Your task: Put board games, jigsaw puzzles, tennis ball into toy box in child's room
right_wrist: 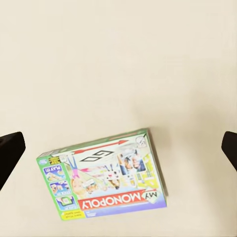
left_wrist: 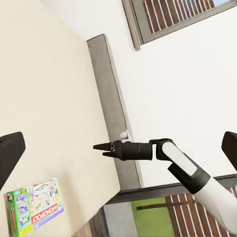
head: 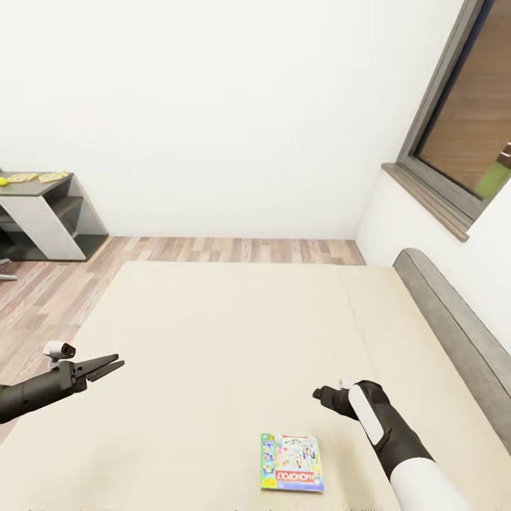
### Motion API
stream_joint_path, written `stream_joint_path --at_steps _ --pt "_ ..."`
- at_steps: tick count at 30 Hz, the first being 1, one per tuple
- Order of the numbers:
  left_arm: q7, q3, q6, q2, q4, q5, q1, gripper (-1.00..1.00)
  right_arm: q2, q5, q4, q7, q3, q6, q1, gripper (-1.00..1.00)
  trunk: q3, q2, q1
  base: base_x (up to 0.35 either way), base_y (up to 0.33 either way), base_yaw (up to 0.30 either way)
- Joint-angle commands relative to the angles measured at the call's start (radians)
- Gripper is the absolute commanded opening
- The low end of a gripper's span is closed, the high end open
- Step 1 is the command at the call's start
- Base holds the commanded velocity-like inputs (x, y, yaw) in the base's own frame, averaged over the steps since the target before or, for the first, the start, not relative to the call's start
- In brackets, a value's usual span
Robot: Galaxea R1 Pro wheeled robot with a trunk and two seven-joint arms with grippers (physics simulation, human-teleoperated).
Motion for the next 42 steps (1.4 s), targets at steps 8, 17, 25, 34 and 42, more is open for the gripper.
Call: stream_joint_path --at_steps 8,17,25,34,42 --pt "-0.001 0.000 0.010 0.000 0.000 0.001 -0.001 1.00 0.003 -0.011 -0.001 -0.008 0.000 0.003 -0.001 1.00 -0.015 -0.002 0.000 0.000 0.000 0.000" --pt "-0.001 0.000 0.010 0.000 0.000 0.001 -0.001 1.00 0.000 -0.013 0.000 -0.008 0.000 0.003 -0.001 1.00 -0.030 -0.002 0.000 0.000 0.000 0.000" --pt "-0.001 0.000 0.010 0.000 0.000 0.001 -0.001 1.00 -0.003 -0.020 0.000 -0.008 0.000 0.004 -0.001 1.00 -0.043 -0.002 0.000 0.000 0.000 0.000" --pt "-0.001 0.000 0.010 -0.001 0.000 0.001 -0.001 1.00 -0.005 -0.023 0.002 0.011 -0.005 0.005 -0.001 1.00 -0.058 -0.002 0.000 0.000 0.000 0.000" --pt "-0.001 -0.001 0.010 -0.001 0.000 0.001 -0.001 1.00 -0.008 -0.021 0.003 0.080 -0.009 0.004 -0.001 1.00 -0.071 -0.002 0.000 0.000 0.000 0.000"
